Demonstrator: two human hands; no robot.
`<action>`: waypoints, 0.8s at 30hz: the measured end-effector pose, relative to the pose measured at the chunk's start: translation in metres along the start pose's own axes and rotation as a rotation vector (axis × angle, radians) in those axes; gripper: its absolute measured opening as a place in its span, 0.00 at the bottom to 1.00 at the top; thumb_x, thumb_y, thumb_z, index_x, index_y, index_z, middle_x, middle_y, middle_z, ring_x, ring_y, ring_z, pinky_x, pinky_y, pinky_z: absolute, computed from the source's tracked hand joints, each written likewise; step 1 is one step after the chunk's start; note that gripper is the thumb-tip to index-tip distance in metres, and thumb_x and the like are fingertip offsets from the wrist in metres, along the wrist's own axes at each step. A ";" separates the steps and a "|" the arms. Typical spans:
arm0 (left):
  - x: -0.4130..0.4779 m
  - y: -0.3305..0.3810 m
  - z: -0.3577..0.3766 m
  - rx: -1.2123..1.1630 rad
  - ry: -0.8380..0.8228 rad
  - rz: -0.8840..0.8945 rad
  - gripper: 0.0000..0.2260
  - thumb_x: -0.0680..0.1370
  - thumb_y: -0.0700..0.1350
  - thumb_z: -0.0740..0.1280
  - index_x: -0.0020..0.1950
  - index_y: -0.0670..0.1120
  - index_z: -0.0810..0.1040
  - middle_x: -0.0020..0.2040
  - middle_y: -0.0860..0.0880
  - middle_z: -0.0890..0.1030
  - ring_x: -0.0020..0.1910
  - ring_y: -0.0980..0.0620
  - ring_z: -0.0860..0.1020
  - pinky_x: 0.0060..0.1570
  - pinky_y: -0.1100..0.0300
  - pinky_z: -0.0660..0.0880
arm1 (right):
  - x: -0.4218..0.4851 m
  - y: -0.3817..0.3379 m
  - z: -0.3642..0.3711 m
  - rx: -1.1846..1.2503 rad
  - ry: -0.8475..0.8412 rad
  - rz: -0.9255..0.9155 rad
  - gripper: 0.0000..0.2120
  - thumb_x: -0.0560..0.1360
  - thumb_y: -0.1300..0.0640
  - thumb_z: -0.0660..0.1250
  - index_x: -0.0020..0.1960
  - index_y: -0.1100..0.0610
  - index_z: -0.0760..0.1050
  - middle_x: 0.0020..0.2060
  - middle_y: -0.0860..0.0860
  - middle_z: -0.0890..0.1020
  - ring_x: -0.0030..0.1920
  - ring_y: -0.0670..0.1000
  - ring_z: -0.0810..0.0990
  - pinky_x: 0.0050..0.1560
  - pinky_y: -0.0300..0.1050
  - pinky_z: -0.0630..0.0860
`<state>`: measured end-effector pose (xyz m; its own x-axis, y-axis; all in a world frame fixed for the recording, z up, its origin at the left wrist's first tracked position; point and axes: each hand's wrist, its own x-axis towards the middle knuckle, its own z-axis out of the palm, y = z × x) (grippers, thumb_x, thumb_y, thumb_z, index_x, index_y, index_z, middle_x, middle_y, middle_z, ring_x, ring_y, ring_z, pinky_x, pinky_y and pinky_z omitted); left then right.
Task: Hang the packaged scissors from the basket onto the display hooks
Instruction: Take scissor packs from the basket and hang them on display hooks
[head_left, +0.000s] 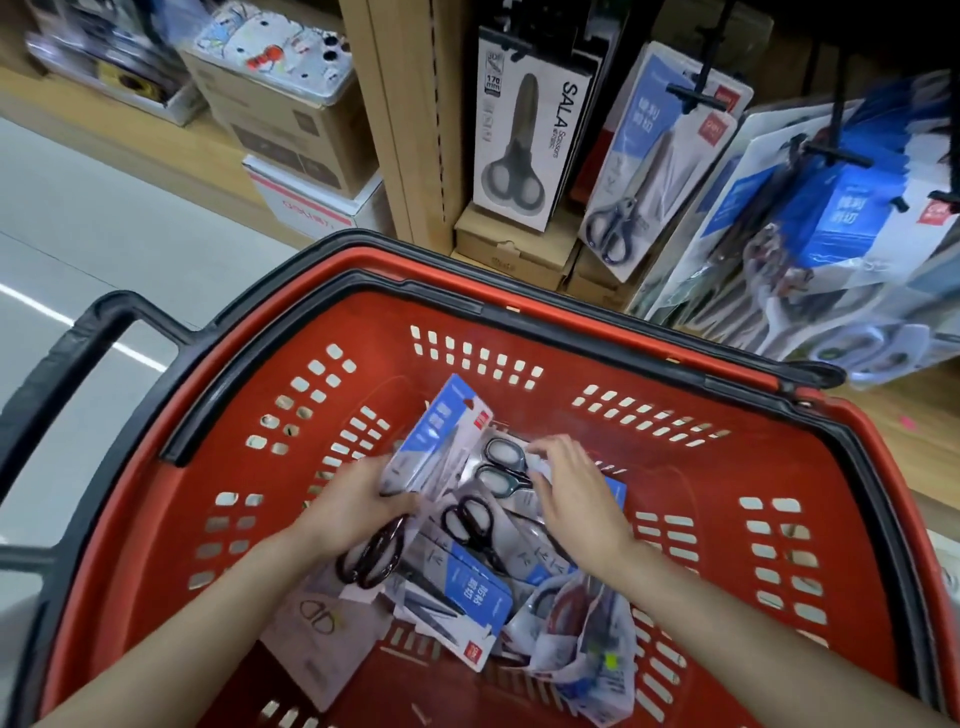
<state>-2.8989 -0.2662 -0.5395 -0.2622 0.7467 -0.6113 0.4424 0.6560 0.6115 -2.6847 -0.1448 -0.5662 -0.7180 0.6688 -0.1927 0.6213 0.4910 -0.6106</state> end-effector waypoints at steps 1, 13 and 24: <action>-0.002 -0.003 -0.001 -0.051 0.029 -0.018 0.03 0.74 0.44 0.72 0.45 0.48 0.78 0.41 0.48 0.84 0.41 0.50 0.81 0.42 0.58 0.76 | 0.001 0.015 0.008 -0.054 -0.100 0.074 0.16 0.80 0.59 0.59 0.67 0.58 0.66 0.61 0.52 0.71 0.64 0.48 0.69 0.65 0.38 0.62; -0.001 -0.005 0.006 -0.229 0.024 -0.125 0.05 0.74 0.42 0.72 0.47 0.48 0.78 0.42 0.49 0.84 0.41 0.50 0.83 0.45 0.52 0.80 | 0.022 0.069 0.054 -0.220 -0.427 0.397 0.48 0.68 0.40 0.72 0.76 0.57 0.51 0.64 0.55 0.64 0.68 0.55 0.63 0.68 0.48 0.63; 0.001 -0.009 0.021 -0.196 0.070 -0.195 0.06 0.74 0.41 0.71 0.42 0.51 0.77 0.40 0.54 0.81 0.42 0.52 0.81 0.41 0.59 0.77 | 0.012 0.054 0.035 -0.060 -0.301 0.514 0.25 0.71 0.49 0.73 0.60 0.56 0.66 0.52 0.56 0.80 0.56 0.58 0.78 0.43 0.45 0.67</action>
<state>-2.8850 -0.2736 -0.5569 -0.3873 0.6060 -0.6948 0.2058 0.7914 0.5756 -2.6709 -0.1303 -0.6284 -0.3726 0.6455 -0.6667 0.9230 0.1830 -0.3386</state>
